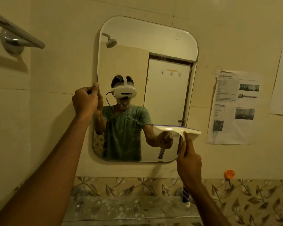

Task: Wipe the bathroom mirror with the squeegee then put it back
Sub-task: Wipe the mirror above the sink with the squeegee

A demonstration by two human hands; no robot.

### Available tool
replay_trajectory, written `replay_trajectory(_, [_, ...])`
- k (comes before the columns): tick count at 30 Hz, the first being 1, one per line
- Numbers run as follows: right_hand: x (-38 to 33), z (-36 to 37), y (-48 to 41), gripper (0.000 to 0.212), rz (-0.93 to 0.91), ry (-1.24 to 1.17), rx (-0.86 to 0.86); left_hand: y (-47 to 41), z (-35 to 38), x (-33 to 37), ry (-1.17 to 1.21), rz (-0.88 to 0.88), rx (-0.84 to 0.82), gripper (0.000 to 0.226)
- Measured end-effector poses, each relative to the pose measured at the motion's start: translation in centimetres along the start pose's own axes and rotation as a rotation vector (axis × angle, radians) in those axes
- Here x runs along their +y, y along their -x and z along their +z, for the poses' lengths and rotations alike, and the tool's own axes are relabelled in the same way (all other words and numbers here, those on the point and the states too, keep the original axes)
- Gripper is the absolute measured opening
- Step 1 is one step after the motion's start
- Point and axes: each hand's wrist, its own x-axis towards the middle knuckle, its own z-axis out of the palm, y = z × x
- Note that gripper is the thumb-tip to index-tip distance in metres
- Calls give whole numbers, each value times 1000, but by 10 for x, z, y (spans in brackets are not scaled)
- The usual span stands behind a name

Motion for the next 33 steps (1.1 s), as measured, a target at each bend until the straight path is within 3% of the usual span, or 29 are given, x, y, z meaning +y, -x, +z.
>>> replay_trajectory(9, [-35, -28, -64, 42, -52, -56, 15, -3, 0, -1, -85, 64, -30, 37])
replay_trajectory(18, [9, -2, 18, 48, 33, 36, -50, -5, -4, -3, -258, 146, -34, 40])
replay_trajectory(26, [-26, -18, -53, 42, -43, -69, 51, 10, -9, -19, -76, 6, -46, 33])
replay_trajectory(33, [16, 2, 17, 54, -9, 12, 22, 17, -13, -29, 0, 41, -49, 24])
